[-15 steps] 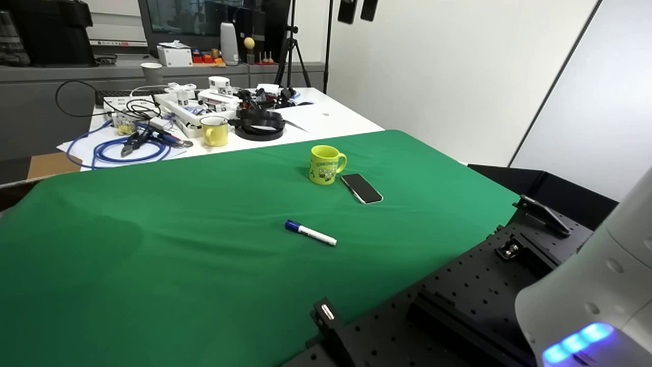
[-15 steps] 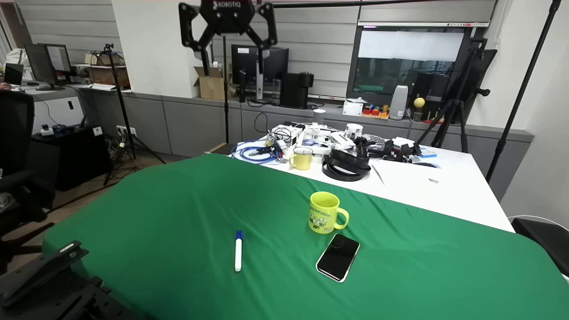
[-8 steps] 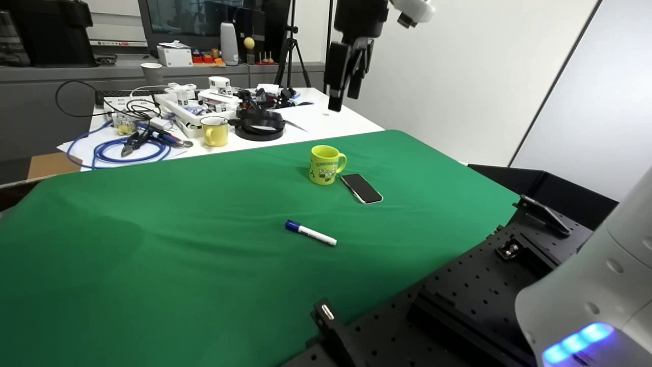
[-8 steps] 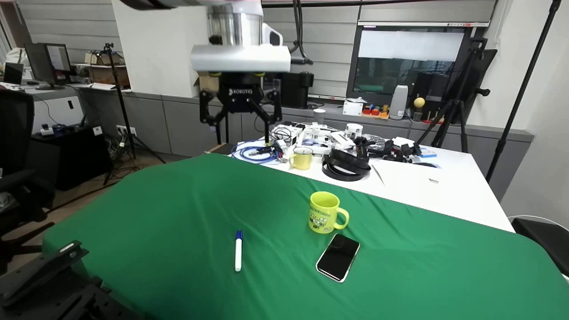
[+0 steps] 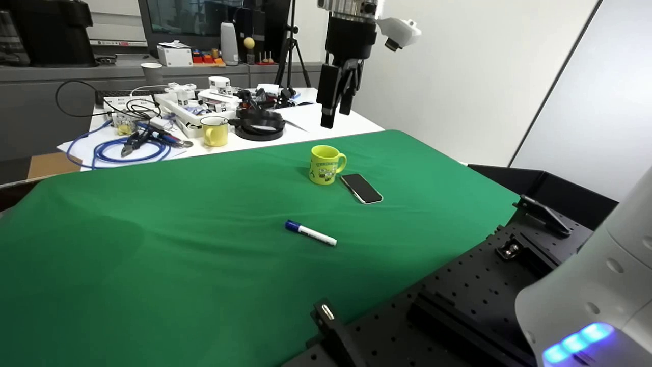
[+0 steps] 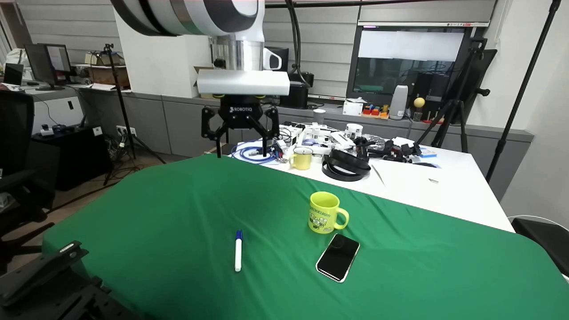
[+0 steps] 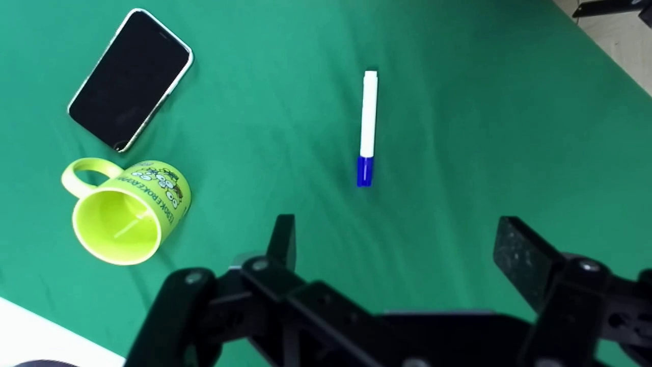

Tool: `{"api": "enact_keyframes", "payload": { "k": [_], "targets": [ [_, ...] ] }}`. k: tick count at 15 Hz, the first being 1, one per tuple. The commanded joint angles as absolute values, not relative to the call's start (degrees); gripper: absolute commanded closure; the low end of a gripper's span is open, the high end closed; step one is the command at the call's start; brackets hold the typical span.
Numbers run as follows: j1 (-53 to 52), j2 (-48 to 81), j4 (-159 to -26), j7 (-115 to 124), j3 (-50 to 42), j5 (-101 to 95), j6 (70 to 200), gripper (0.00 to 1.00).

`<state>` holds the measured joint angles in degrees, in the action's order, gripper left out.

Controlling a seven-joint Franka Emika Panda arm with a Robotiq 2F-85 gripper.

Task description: Put the marker in the mug

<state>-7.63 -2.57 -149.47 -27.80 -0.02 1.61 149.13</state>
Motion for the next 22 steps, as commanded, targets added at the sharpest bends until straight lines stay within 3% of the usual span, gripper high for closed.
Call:
{"api": "enact_keyframes", "payload": {
  "k": [1,8,17,22],
  "targets": [
    [-6.56,-2.65,-149.42,-27.82,1.09,1.68,149.00,0.00],
    [-6.55,-1.80,-149.16,-27.89,1.19,1.09,148.89,0.00],
    [-4.33,17.73,-145.51,-25.32,2.69,-5.50,172.09,0.00],
    [-2.52,29.52,-138.89,-23.49,3.97,-8.63,173.38,0.00]
  ]
}}
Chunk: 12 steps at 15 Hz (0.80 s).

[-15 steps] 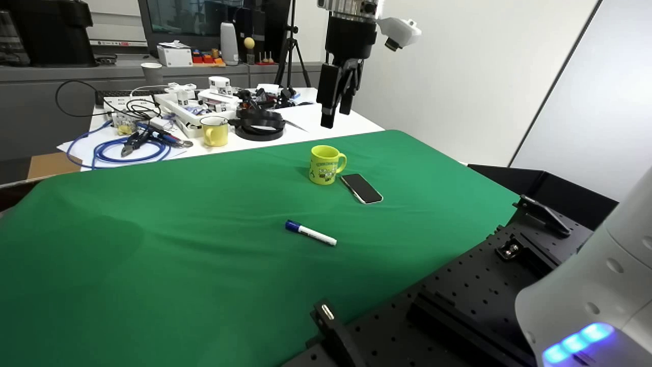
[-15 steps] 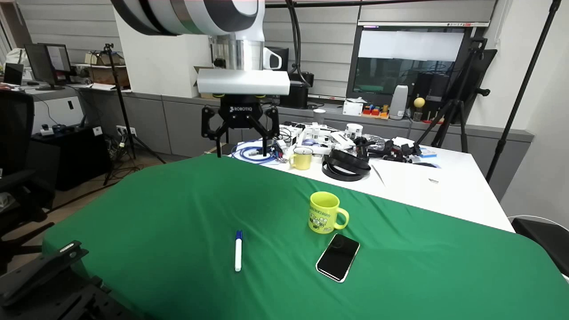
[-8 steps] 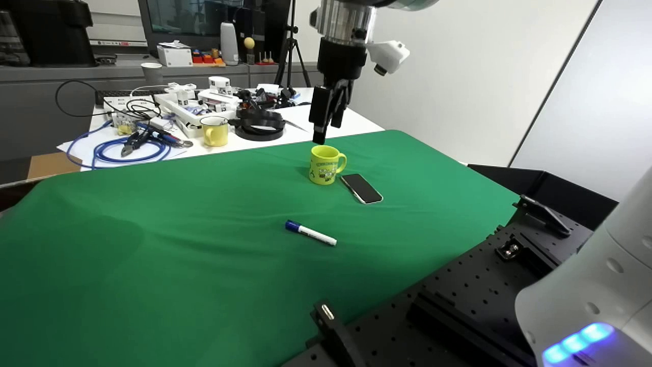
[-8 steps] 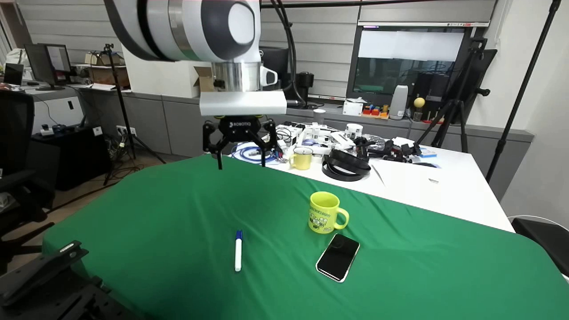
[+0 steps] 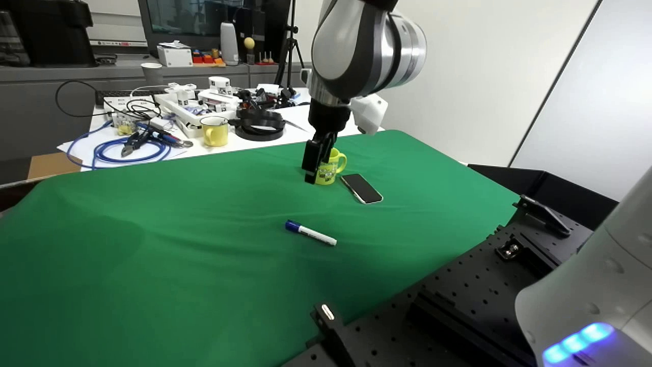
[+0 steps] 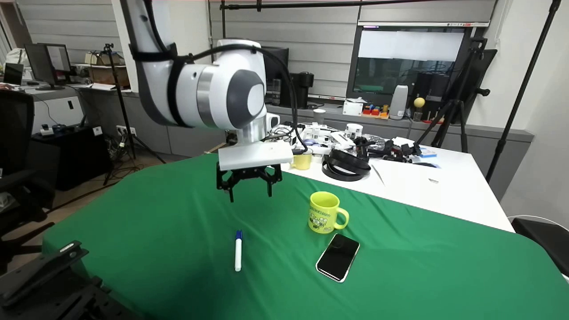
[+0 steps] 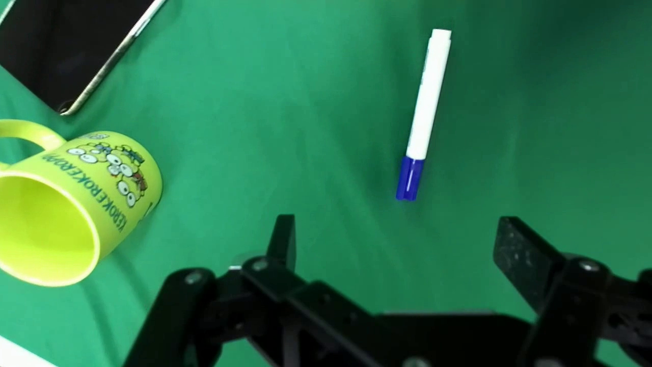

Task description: Put the marker in the mug

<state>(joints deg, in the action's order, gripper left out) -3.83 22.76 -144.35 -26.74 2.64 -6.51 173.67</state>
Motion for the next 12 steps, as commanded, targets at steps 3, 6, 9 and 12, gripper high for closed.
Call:
{"api": "enact_keyframes", "payload": {
  "k": [3,6,9,12],
  "targets": [
    [-1.54,34.48,-135.09,-21.97,6.00,-7.94,172.01,0.00],
    [-3.19,38.00,-132.24,-18.58,5.54,-7.48,172.12,0.00],
    [-5.50,40.51,-130.18,-11.84,4.13,-5.46,171.65,0.00],
    [-6.72,42.46,-128.95,-6.95,3.92,-3.53,170.68,0.00]
  ]
}}
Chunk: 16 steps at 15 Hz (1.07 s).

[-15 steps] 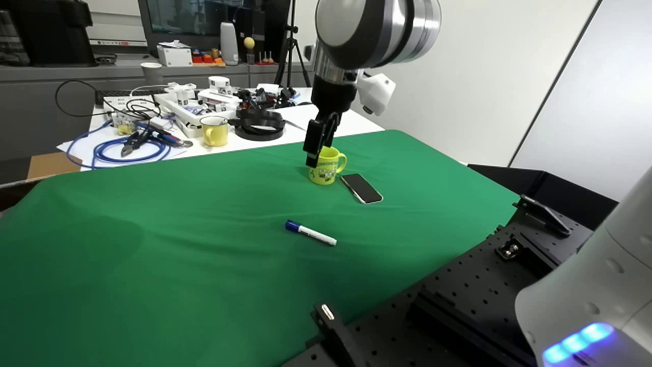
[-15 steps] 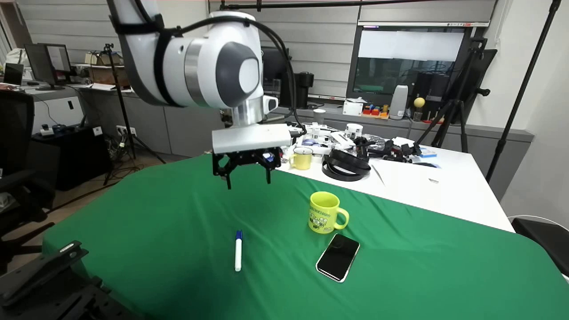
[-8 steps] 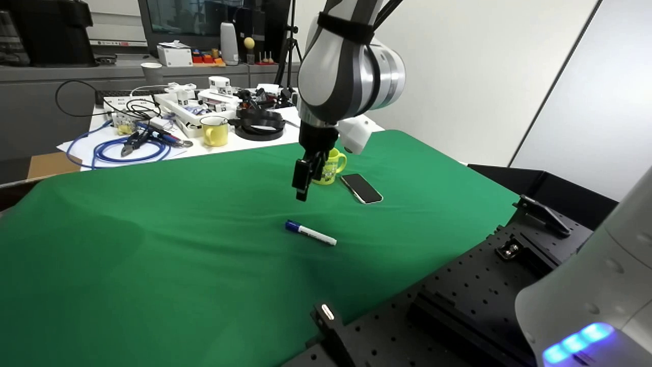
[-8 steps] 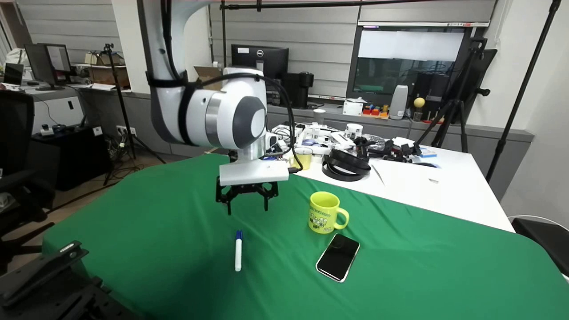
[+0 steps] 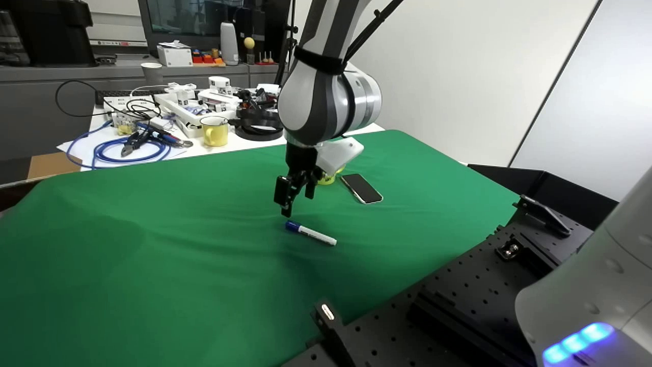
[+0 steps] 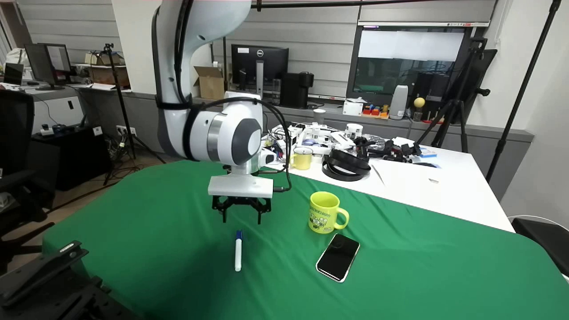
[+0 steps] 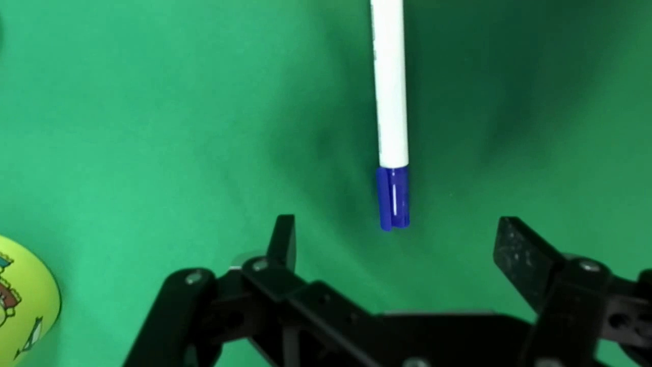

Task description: Put the marker in the mug

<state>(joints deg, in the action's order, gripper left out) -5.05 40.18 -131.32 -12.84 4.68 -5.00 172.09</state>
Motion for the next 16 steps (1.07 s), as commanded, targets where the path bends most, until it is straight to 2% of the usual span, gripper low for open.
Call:
{"api": "enact_keyframes", "payload": {
  "k": [1,13,14,16],
  "targets": [
    [-7.35,43.09,-128.74,-5.66,3.70,-2.95,170.65,0.00],
    [-6.64,47.56,-127.65,-6.69,5.81,-3.64,173.01,0.00],
    [-6.73,47.77,-127.63,-6.71,5.68,-3.79,173.29,0.25],
    [-7.07,48.06,-127.56,-6.71,5.25,-4.31,173.51,0.34]
  ]
}}
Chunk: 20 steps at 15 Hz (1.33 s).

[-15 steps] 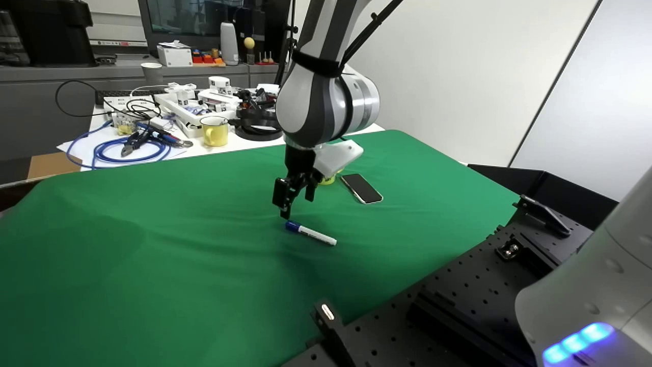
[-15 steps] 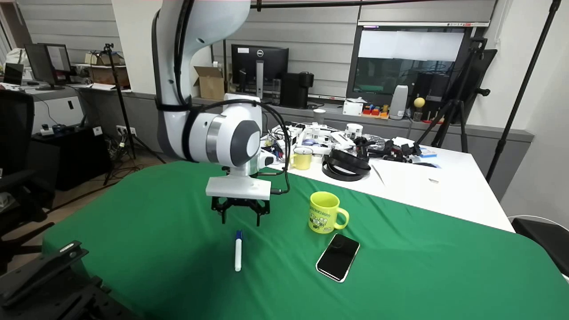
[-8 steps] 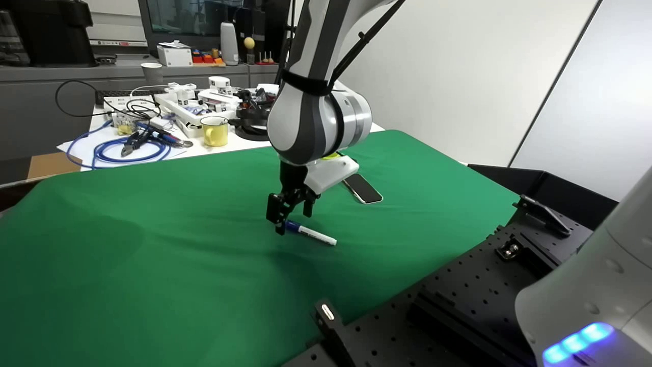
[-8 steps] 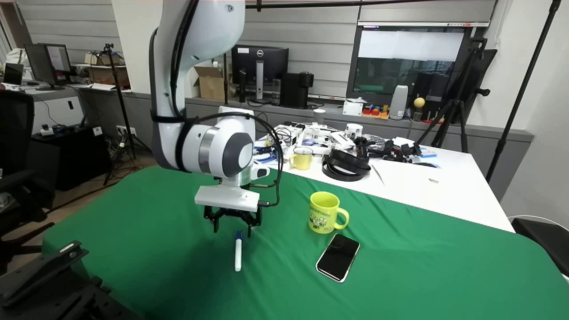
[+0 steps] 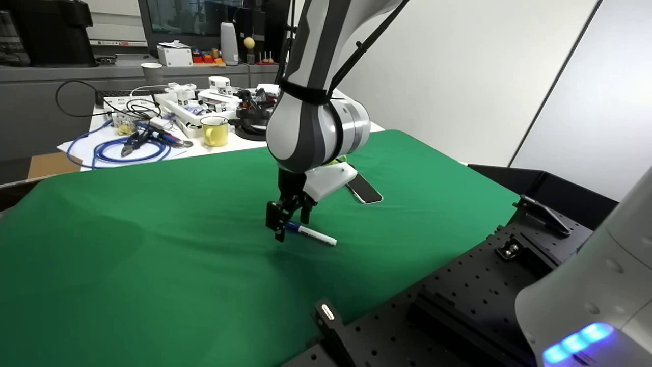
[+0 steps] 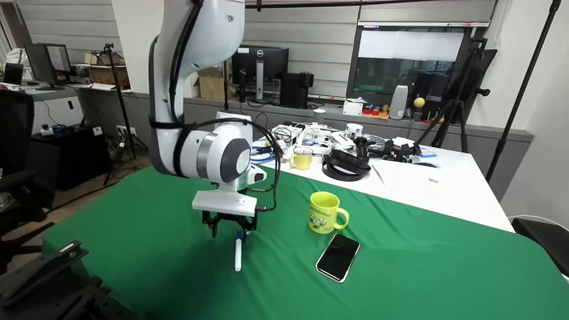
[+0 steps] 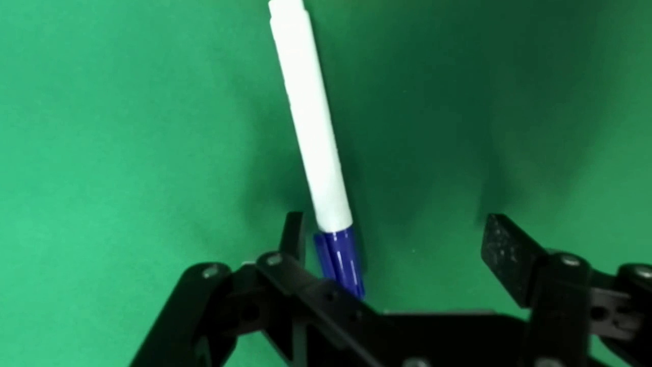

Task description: Put the marker in the mug

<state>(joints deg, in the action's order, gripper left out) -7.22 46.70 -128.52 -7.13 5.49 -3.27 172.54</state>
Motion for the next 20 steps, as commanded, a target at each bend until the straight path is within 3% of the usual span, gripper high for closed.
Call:
{"api": "enact_keyframes", "payload": {
  "k": [1,9,20],
  "targets": [
    [-7.18,48.14,-127.57,-6.72,5.01,-4.51,173.63,0.40],
    [-7.16,48.02,-127.73,-6.66,3.58,-4.63,173.73,0.97],
    [-7.11,39.24,-130.56,-5.85,-3.71,-4.83,177.65,0.95]
  ]
}}
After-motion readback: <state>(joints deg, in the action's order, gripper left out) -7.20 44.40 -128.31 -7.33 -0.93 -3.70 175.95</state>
